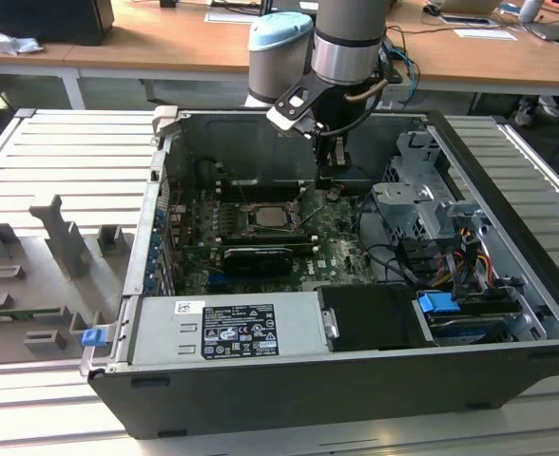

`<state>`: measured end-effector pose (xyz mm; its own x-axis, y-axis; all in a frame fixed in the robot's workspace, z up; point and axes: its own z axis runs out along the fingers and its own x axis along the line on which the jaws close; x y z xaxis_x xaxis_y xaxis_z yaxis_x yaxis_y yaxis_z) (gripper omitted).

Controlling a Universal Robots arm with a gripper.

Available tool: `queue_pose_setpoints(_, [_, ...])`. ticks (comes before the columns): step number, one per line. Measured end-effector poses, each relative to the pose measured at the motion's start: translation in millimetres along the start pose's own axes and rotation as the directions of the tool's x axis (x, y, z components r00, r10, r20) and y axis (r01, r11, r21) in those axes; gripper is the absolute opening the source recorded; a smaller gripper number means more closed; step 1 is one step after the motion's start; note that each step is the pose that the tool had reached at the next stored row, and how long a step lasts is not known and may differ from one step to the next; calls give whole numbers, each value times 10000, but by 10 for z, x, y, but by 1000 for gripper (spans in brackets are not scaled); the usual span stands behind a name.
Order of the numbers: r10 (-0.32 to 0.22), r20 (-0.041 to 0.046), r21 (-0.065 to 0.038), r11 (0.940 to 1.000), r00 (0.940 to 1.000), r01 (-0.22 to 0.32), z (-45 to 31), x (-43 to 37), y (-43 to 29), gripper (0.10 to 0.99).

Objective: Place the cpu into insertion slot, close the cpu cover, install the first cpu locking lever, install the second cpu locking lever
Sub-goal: 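Close the cpu cover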

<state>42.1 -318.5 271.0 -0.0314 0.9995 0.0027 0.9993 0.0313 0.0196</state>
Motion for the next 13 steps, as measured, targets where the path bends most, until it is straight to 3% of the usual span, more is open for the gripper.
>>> queue_pose_setpoints(6, [0, 1, 41, 10000, 10000, 0, 34, 5, 123, 106])
queue_pose_setpoints(13, [-26, -1, 83, 10000, 10000, 26, 165, 11, 166, 106])
